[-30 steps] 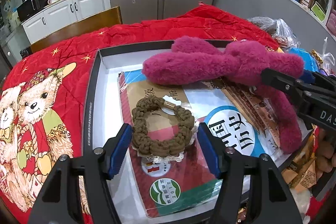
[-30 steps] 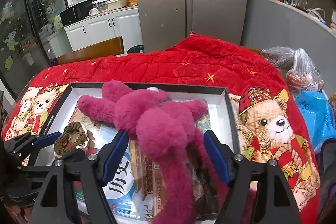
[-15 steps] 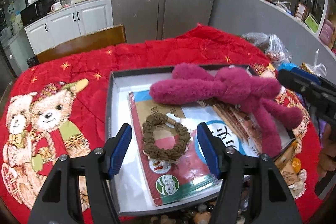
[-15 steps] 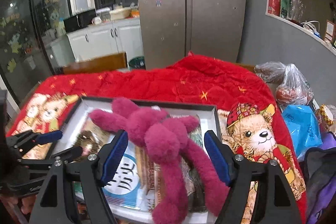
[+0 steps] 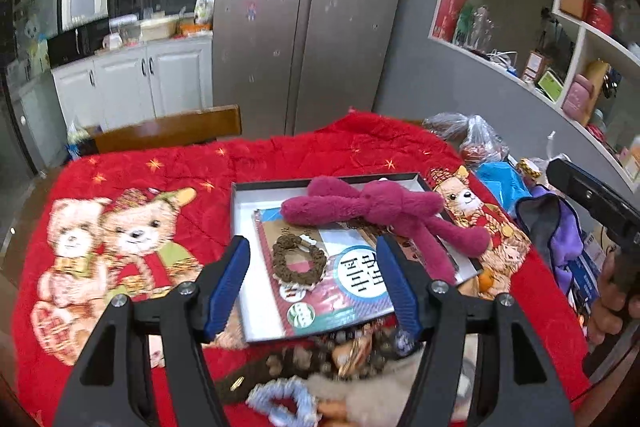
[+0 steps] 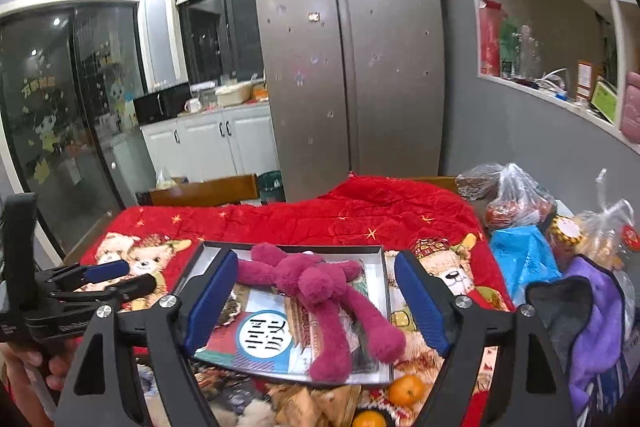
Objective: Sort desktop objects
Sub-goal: 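Return both grippers to the toy pile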
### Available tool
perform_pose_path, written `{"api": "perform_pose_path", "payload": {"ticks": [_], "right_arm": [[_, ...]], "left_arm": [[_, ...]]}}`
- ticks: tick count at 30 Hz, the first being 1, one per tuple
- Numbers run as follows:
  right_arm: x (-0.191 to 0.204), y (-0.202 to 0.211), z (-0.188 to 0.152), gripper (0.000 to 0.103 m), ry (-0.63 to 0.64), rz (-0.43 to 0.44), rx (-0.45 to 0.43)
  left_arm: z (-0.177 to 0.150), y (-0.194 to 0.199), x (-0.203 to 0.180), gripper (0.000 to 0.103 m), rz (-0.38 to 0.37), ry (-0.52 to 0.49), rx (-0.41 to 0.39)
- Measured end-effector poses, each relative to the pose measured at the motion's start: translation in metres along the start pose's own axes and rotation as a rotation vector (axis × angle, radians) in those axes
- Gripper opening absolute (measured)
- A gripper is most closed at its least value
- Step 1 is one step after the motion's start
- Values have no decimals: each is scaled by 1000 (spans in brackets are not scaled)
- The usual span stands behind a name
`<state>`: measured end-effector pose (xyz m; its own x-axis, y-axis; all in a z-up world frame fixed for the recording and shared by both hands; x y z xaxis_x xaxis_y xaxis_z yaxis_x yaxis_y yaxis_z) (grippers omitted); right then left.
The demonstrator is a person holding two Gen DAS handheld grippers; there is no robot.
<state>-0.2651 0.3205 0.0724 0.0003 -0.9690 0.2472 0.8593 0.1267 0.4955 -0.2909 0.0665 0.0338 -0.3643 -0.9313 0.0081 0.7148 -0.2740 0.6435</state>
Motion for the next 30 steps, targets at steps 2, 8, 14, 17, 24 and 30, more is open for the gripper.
{"api": "perform_pose_path", "payload": {"ticks": [2, 8, 14, 17, 24, 30], "right_arm": [[3, 16, -2, 84, -8, 15, -11], [22, 60, -22, 85, 1, 22, -51], [35, 111, -101, 87, -20, -8, -119], [41, 122, -144, 87, 1, -1, -91], [59, 121, -166, 87, 124, -39, -41], [49, 106, -166, 87, 68, -23, 19]], "left_arm": [[-4, 21, -4, 72, 34, -24, -23], [-47, 87, -17, 79, 68, -43, -49], [-149, 116, -36, 85, 10, -22, -8], [-178, 105, -41, 85, -11, -19, 62], [-185, 92, -38, 85, -20, 12, 62], [-169, 76, -27, 85, -16, 19, 55]]}}
Point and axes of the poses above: each gripper's, at about its wrist camera, not at the fingertips, and y roughly against the way its jaws point, x to its left, z to its top, the point moved 1 cm from there along -y, roughly the way its jaws point, and after that the axes turned 10 degrees about -y, right-handed, at the moved point
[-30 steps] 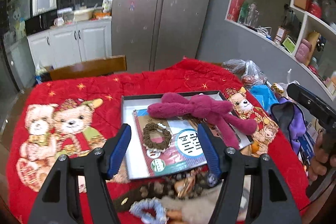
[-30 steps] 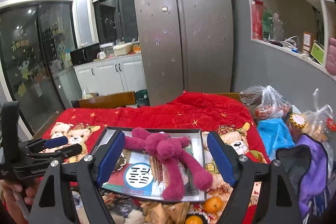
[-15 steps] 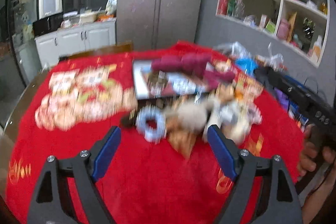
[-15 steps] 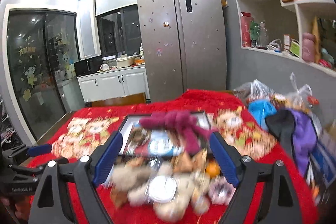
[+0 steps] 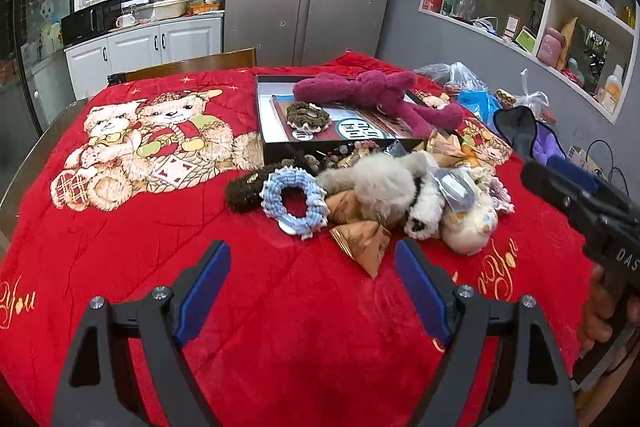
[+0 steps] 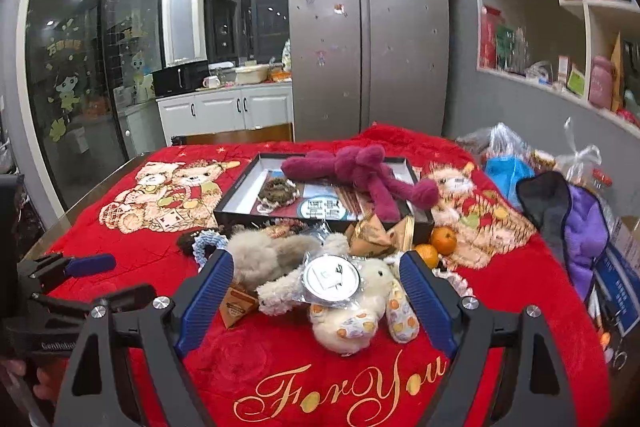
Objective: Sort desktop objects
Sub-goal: 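Return both grippers to the toy pile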
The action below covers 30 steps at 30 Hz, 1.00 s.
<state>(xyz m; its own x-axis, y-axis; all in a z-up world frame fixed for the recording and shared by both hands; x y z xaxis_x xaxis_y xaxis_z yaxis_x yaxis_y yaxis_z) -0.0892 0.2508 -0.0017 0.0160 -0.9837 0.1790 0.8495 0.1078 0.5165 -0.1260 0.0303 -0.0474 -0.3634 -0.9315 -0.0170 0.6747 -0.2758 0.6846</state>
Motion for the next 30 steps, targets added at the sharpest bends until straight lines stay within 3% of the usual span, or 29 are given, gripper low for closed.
{"api": "perform_pose_path", "payload": {"ticks": [22, 30], "right_arm": [[-29, -99, -10, 87, -100, 42, 240], [-33, -120, -15, 94, -106, 29, 246]], "left_arm": [[12, -117, 15, 84, -26, 14, 151], [9, -132, 23, 86, -56, 28, 146]]}}
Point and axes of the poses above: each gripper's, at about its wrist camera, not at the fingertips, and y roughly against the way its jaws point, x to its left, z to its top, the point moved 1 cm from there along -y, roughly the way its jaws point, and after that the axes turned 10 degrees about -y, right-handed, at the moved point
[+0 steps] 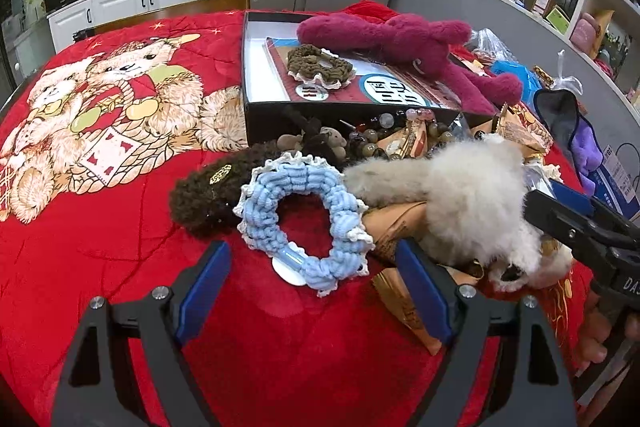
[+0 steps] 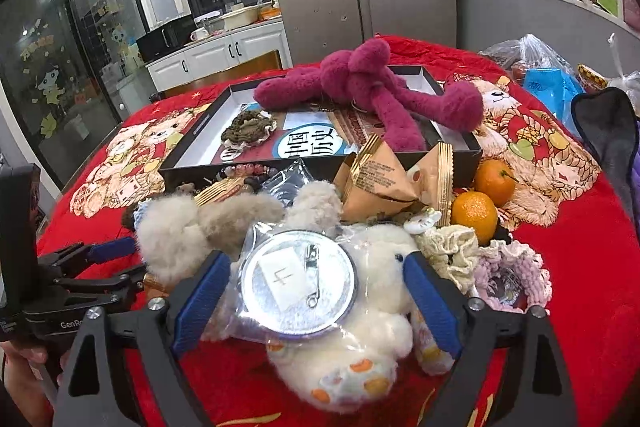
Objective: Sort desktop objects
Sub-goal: 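Return both grippers to the toy pile, then grasp the light-blue hair tie with the left gripper while the right grasps the clear bag with tin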
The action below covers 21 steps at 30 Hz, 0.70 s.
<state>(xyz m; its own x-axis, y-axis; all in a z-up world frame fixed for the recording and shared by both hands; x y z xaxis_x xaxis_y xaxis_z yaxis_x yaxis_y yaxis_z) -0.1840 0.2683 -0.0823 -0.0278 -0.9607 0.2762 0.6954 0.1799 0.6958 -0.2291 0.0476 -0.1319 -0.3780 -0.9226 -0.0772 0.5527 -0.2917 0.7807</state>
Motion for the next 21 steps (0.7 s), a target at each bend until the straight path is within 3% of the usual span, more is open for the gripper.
{"api": "perform_pose_path", "payload": {"ticks": [9, 13, 14, 16, 19, 21], "right_arm": [[-2, -2, -2, 96, -37, -3, -25], [-1, -1, -5, 95, -35, -5, -29], [-2, 0, -5, 94, -33, -5, -28], [-1, 1, -6, 90, -31, -6, -29], [-2, 6, -6, 72, -34, -2, -40], [-1, 9, -6, 65, -28, 1, -49]], "left_arm": [[-3, 0, 2, 81, -19, 19, 2], [-7, 4, 0, 63, -17, 13, -2], [-8, 5, 0, 49, 6, 9, 3], [-9, 5, 0, 31, 88, -10, 12], [-10, 8, 9, 21, 73, 35, 16], [-10, 8, 16, 20, 51, 68, 18]]}}
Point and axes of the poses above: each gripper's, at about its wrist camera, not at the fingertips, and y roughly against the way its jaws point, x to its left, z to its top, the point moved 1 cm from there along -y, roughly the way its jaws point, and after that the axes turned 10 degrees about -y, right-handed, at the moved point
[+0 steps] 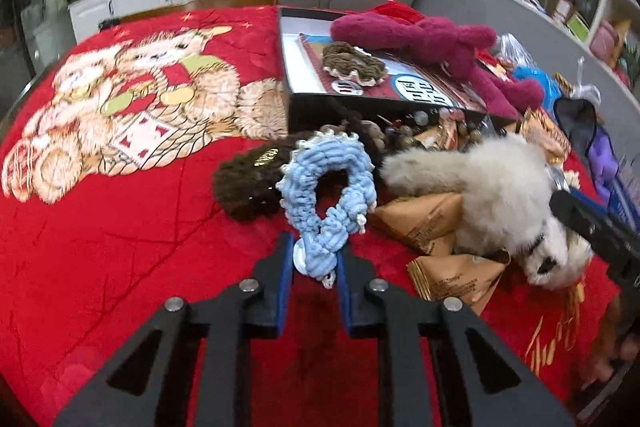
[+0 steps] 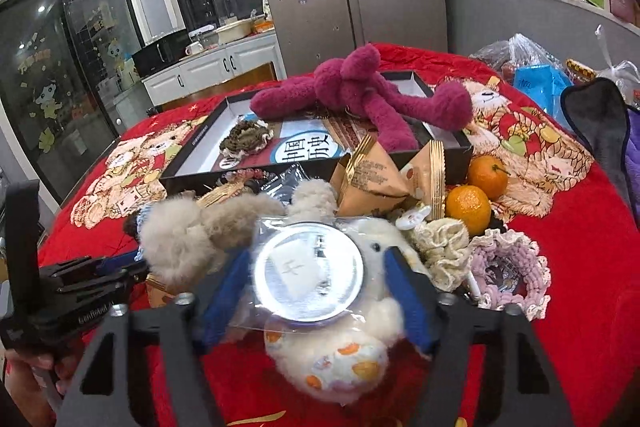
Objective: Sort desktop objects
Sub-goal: 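Grasp the light-blue hair tie with the left gripper while the right grasps the clear bag with tin, then lift the blue hair tie and the bagged tin and carry them over the box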
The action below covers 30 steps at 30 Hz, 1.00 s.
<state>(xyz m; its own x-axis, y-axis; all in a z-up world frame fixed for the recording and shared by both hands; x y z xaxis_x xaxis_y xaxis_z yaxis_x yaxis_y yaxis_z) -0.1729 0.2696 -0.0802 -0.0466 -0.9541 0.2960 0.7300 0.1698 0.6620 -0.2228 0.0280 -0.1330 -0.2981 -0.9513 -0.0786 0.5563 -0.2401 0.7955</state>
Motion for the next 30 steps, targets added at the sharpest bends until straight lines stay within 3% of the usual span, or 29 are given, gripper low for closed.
{"api": "perform_pose_path", "payload": {"ticks": [6, 30], "right_arm": [[3, 9, -1, 59, 3, 2, -8], [27, 71, -8, 58, 53, 44, -81]], "left_arm": [[-4, 9, 2, 20, -8, 6, -8], [-18, 83, -9, 20, 26, -25, -117]]}}
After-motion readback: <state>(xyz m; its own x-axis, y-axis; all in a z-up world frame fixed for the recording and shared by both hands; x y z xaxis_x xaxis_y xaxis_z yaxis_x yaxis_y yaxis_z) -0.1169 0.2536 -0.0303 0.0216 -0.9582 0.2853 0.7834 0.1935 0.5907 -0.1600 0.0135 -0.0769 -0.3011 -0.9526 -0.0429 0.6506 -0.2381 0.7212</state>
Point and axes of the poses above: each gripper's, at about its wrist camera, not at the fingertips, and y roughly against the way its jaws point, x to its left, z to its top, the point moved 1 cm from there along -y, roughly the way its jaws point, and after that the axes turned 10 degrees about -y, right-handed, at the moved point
